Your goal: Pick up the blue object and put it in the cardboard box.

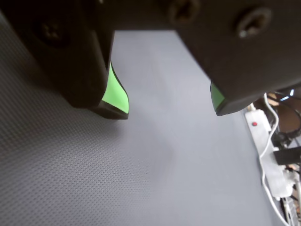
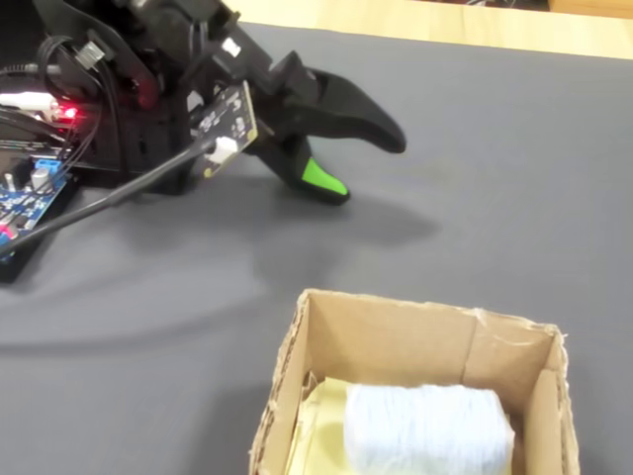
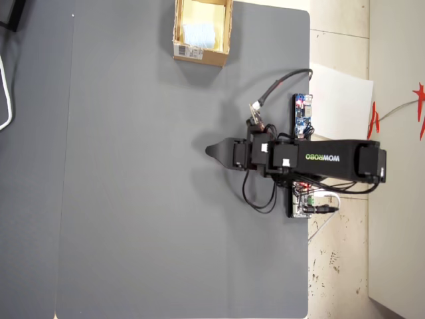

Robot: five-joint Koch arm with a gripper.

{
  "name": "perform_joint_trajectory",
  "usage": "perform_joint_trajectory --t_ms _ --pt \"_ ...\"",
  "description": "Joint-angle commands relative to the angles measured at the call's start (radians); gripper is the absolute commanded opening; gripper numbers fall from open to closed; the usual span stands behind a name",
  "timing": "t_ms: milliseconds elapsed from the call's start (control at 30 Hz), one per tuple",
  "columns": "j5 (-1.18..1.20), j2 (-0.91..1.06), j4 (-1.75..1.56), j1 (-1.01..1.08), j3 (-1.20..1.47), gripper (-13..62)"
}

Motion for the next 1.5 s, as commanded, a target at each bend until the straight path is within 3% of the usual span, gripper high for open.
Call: perform_joint_trajectory --t_ms 0,567,1467 --pt "0.054 0.087 -0.101 -0.002 0.046 34.8" --pt "0.052 0.084 0.160 -0.002 0.046 34.3" --pt "0.043 0.084 0.163 0.009 0.046 34.1"
